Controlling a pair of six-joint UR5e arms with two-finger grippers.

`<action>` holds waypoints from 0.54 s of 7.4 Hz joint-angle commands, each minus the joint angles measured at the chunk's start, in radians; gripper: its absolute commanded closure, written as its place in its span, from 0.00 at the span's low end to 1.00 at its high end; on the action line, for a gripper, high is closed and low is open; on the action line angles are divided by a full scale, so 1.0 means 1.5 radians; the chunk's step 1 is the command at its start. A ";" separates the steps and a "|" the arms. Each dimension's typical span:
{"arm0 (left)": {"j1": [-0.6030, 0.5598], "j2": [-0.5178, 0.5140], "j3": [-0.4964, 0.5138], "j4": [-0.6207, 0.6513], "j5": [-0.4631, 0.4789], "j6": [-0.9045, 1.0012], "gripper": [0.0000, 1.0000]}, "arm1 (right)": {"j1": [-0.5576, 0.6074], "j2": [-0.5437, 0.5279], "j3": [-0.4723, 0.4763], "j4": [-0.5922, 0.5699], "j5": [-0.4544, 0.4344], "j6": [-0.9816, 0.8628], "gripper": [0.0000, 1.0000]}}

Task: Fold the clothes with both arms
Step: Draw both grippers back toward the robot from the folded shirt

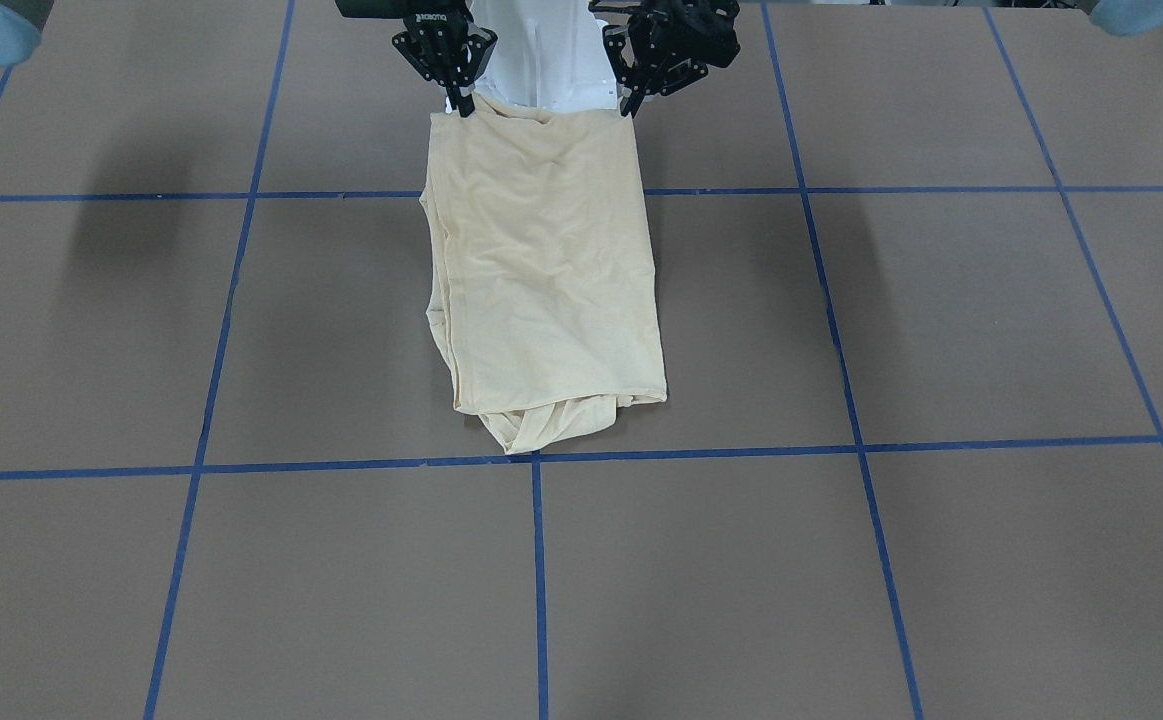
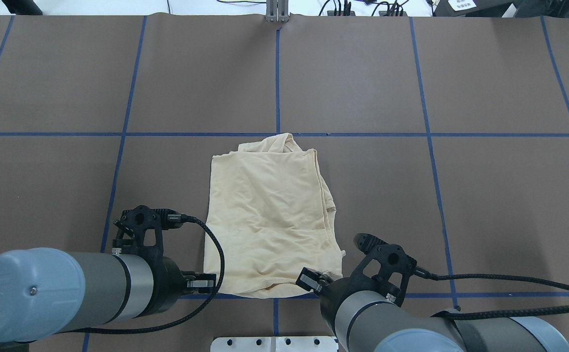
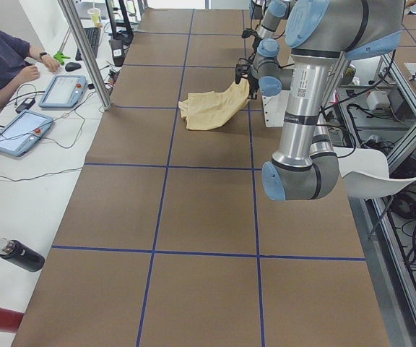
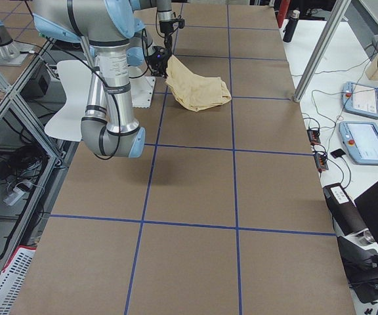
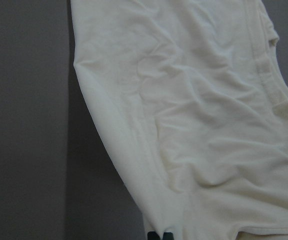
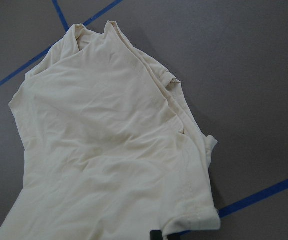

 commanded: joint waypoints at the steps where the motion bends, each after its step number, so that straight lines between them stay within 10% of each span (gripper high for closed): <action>1: 0.001 0.000 -0.003 0.011 -0.005 0.000 1.00 | -0.003 0.000 0.005 -0.007 0.000 0.000 1.00; 4: 0.001 -0.040 0.087 0.007 0.005 0.012 1.00 | 0.049 0.035 -0.094 0.018 0.001 -0.030 1.00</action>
